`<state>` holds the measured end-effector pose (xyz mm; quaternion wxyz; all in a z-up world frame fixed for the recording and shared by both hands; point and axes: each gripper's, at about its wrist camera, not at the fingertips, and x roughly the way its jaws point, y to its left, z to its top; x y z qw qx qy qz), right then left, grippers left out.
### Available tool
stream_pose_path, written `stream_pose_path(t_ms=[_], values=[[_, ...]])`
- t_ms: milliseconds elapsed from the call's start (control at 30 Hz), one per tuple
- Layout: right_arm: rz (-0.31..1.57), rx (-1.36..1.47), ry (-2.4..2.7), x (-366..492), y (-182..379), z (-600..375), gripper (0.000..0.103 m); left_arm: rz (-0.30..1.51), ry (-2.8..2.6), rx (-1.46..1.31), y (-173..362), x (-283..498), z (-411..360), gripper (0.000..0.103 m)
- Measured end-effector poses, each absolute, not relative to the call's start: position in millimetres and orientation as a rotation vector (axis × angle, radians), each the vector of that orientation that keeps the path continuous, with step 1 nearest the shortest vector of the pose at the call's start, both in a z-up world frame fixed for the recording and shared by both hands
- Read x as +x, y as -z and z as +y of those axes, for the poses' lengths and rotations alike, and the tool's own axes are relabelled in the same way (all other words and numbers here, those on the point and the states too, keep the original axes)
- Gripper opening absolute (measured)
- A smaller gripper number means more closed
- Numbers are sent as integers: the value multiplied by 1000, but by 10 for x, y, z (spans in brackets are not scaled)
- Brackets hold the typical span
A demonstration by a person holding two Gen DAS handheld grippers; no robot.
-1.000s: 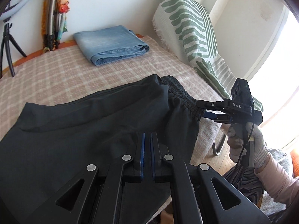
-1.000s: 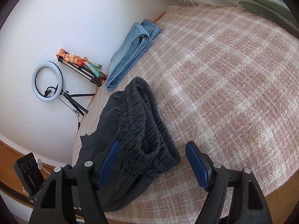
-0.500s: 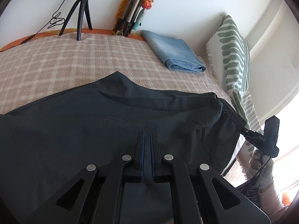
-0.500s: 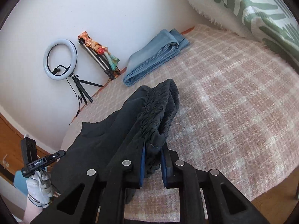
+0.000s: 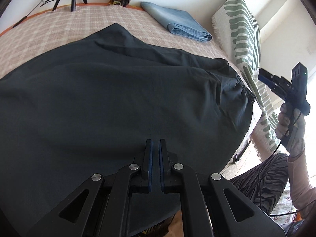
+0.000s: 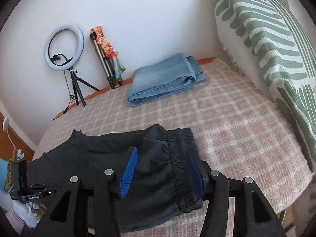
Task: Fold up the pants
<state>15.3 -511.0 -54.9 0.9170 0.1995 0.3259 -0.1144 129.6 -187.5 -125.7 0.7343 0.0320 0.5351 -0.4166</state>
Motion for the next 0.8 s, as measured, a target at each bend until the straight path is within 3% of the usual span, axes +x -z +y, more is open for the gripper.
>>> stream_pose_path(t_ms=[200, 433, 667, 700, 733, 767, 800], values=[[731, 296, -92, 1395, 448, -4572, 63, 1186, 947, 21, 1302, 1138, -1606, 4], [924, 232, -302, 2525, 992, -3907, 63, 1087, 841, 52, 1187, 1223, -1264, 4], [1024, 218, -364, 3082, 1431, -3631, 64, 1056, 709, -25, 1127, 1504, -744, 4], [1029, 227, -375, 3108, 1466, -3605, 61, 1060, 693, -43, 1135, 1531, -666, 4], [1036, 238, -398, 3120, 1490, -3575, 45, 1064, 677, -58, 1151, 1557, -602, 5], [1047, 235, -415, 3118, 1507, -3532, 19, 1071, 660, -63, 1179, 1572, -559, 4], [1046, 199, -400, 3104, 1512, -3475, 14, 1079, 643, -66, 1211, 1590, -511, 4]])
